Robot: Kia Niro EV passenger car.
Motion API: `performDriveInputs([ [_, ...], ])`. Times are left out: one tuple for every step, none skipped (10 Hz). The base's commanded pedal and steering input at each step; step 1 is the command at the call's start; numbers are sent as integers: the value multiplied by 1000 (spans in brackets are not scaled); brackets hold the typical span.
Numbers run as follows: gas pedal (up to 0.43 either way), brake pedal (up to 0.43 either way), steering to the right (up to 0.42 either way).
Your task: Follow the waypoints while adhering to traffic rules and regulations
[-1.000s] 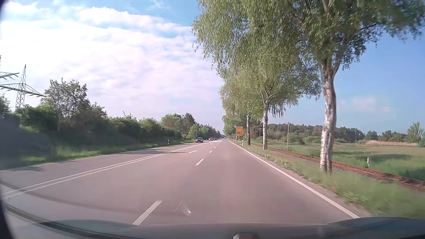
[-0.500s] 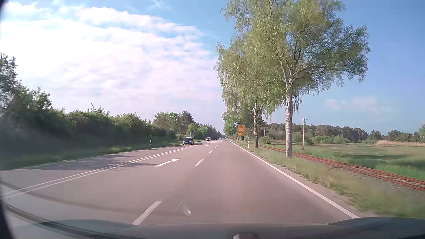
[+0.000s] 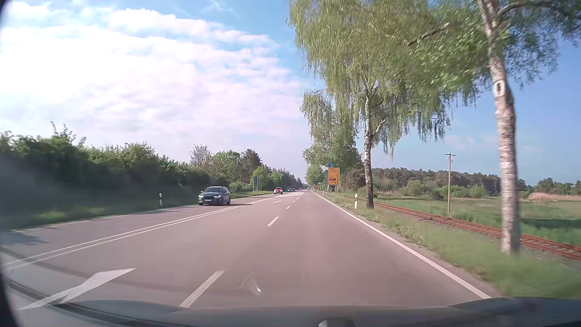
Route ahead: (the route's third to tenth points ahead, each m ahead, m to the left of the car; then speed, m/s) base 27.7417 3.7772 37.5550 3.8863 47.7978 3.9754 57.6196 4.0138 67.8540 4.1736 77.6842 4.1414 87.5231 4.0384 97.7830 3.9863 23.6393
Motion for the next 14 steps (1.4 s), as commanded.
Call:
performDriveInputs([
  [0, 0, 0],
  [0, 0, 0],
  [0, 0, 1],
  [0, 0, 1],
  [0, 0, 1],
  [0, 0, 1],
  [0, 0, 2],
  [0, 0, 3],
  [0, 0, 3],
  [0, 0, 3],
  [0, 0, 3],
  [0, 0, 3],
  [0, 0, 3],
  [0, 0, 3],
])
